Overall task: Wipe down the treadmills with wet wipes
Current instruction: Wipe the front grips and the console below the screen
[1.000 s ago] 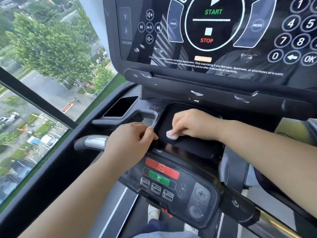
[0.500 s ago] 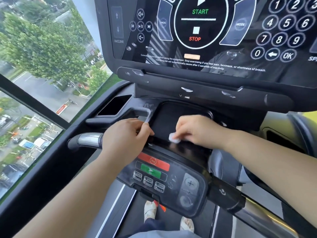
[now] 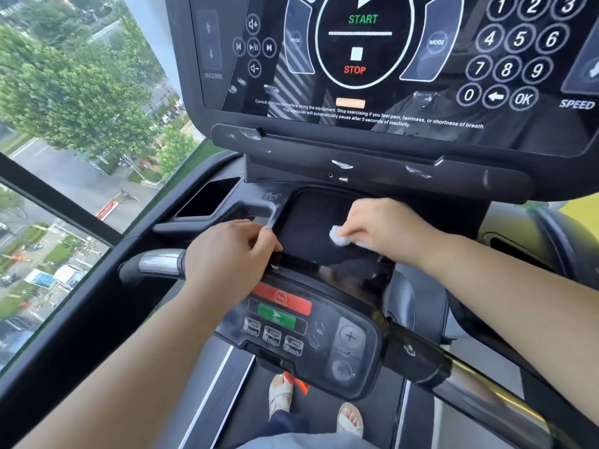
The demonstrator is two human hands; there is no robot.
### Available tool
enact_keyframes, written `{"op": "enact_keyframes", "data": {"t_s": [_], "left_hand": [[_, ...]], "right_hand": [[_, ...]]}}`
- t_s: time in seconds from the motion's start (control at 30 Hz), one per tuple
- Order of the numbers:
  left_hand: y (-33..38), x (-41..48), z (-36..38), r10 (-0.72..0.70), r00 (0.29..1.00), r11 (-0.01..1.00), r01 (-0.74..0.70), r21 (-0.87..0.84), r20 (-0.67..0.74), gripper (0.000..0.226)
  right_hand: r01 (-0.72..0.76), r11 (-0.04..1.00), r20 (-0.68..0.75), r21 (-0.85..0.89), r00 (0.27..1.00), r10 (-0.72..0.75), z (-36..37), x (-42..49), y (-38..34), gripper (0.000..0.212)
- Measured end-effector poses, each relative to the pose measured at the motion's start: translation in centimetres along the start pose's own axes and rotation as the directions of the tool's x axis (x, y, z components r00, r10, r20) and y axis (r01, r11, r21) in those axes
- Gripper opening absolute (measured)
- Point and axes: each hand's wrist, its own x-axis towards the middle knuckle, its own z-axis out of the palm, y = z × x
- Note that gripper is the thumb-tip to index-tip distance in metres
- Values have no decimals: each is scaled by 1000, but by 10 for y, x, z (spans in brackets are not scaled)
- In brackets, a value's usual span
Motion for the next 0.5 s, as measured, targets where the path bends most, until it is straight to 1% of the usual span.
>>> {"op": "enact_keyframes", "data": {"t_s": [0.03, 0.1, 0.13, 0.17, 0.23, 0.3, 0.33, 0.4, 0.43, 0.5], "left_hand": [[0, 0, 0, 2, 1000, 1000, -2, -3, 0, 38], [0, 0, 0, 7, 1000, 1000, -7, -7, -2, 39], [-1, 0, 0, 8, 1000, 1000, -8, -8, -3, 39], [-1, 0, 0, 5, 1000, 1000, -5, -8, -3, 39], [0, 0, 1, -2, 1000, 1000, 2, -3, -6, 39], [0, 0, 1, -6, 1000, 1000, 6, -3, -11, 39], [0, 0, 1, -8, 1000, 1000, 8, -7, -13, 38], [0, -1, 2, -9, 1000, 1000, 9, -18, -19, 38], [-1, -1, 2, -11, 1000, 1000, 11, -21, -22, 38], [-2, -1, 3, -11, 1000, 1000, 10, -26, -26, 38]], "right_hand": [[-53, 999, -18, -8, 998, 53, 0, 3, 7, 19], [-88, 995, -40, -54, 995, 86, 4, 4, 10, 12], [-73, 994, -40, -77, 997, 70, 8, 0, 8, 9], [-45, 996, -20, -81, 999, 43, 10, -5, 3, 11], [6, 1000, 47, -26, 999, -5, 11, -16, -6, 11], [18, 1000, 62, 16, 998, -19, 6, -16, -9, 14], [2, 1000, 36, 28, 999, -3, 3, -13, -6, 16], [-75, 997, 16, 11, 997, 75, -1, -6, -4, 13], [-95, 995, 22, -19, 995, 96, -1, -5, -6, 10], [-75, 996, 80, -41, 994, 78, 0, -9, -16, 17]]}}
